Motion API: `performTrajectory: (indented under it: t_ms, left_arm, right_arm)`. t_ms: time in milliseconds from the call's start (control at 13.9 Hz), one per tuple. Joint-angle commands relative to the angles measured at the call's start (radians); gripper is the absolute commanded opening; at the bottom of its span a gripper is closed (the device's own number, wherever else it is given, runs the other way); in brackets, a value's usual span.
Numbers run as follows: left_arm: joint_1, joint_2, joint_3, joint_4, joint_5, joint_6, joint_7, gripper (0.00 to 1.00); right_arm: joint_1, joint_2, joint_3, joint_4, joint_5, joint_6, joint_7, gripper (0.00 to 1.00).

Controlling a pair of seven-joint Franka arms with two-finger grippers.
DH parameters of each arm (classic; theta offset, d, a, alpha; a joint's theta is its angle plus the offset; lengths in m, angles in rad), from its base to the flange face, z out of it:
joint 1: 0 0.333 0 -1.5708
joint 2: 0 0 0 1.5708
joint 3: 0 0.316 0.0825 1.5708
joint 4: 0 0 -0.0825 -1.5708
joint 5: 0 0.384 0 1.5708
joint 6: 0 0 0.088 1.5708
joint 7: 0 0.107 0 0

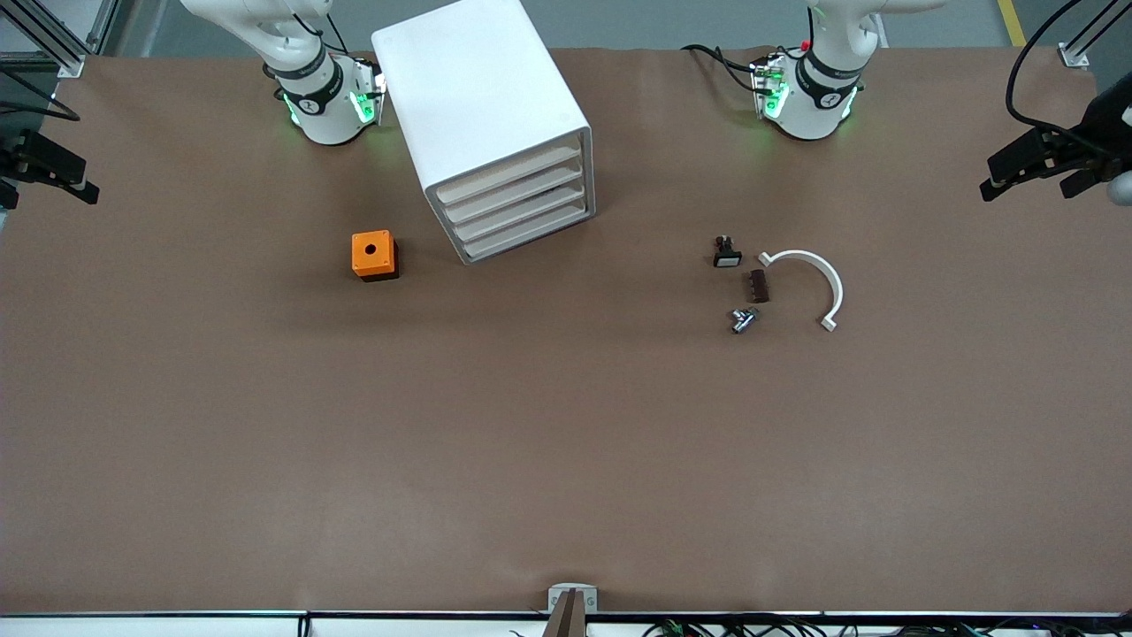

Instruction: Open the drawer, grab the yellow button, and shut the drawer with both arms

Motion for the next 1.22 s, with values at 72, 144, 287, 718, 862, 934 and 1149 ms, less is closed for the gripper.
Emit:
performTrajectory:
  t_ms: [72, 144, 287, 718, 862, 934, 1149]
  left_arm:
    - [-0.001, 0.009, -0.005, 0.023, 0.015, -0.016, -0.011, 1.0]
    - [-0.001, 0.007, -0.005, 0.024, 0.015, -0.016, -0.01, 1.0]
    - [0.002, 0.009, -0.005, 0.024, 0.019, -0.016, -0.011, 1.0]
    - [0.041, 0.041, 0.006, 0.024, 0.023, -0.012, -0.001, 1.0]
    - [0.039, 0.078, 0.007, 0.024, 0.024, -0.009, -0.001, 1.0]
    - [0.039, 0.101, 0.006, 0.024, 0.024, -0.009, -0.002, 1.0]
    - [0.025, 0.165, 0.003, 0.023, 0.026, -0.009, -0.011, 1.0]
  right_arm:
    - [-0.005, -0.024, 0.015, -0.021, -0.035, 0.02, -0.016, 1.0]
    - [-0.005, -0.024, 0.015, -0.021, -0.035, 0.023, -0.016, 1.0]
    - [-0.007, -0.024, 0.015, -0.021, -0.034, 0.023, -0.015, 1.0]
    - [-0.015, -0.022, 0.01, -0.018, 0.009, 0.034, -0.01, 1.0]
    - [-0.015, -0.022, 0.01, -0.018, 0.009, 0.034, -0.002, 1.0]
    - [-0.015, -0.022, 0.01, -0.016, 0.009, 0.034, -0.001, 1.0]
    - [-0.015, -0.024, 0.009, -0.016, 0.008, 0.029, -0.001, 1.0]
